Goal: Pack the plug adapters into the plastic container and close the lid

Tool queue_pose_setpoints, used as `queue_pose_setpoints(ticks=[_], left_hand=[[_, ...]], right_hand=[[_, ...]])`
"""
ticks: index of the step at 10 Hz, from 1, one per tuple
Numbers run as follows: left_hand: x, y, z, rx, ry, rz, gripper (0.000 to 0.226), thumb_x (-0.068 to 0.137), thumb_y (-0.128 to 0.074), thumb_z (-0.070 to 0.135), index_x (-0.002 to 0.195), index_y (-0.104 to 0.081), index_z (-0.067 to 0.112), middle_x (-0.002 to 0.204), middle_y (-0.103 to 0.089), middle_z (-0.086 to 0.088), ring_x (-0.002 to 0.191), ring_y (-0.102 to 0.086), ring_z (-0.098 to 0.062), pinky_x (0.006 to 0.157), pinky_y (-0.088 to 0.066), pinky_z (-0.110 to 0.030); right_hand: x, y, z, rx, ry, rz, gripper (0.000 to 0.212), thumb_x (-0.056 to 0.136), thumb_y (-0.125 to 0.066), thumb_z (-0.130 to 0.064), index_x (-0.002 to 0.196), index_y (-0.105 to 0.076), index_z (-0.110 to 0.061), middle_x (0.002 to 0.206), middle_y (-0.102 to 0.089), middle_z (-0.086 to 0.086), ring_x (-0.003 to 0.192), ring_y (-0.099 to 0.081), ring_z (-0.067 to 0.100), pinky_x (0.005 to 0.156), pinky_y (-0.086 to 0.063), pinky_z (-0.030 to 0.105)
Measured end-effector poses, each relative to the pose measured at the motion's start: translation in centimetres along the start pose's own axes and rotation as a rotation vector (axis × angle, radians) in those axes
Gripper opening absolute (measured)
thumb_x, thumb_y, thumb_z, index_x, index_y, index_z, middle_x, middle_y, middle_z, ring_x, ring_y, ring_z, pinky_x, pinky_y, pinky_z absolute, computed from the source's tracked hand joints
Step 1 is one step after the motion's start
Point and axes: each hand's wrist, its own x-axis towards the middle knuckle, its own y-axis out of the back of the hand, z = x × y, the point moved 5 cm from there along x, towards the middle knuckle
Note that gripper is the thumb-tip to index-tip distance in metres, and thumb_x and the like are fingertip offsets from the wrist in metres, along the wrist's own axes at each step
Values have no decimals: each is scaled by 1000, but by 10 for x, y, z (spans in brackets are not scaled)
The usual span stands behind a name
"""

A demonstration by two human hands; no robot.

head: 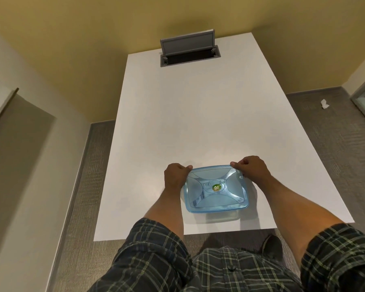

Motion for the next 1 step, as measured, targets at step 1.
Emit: queue_pose_setpoints(ticks=[1], left_hand=[[-10,5,8,100,-63,58,24,97,-63,30,98,-73,8,110,-73,-8,109,-67,-29,90,-51,-33]], right_hand=[[-7,5,-12,-160,86,105,29,85,-71,-42,83,-72,-13,82,-70,-3,82,-64,19,69,-47,31]])
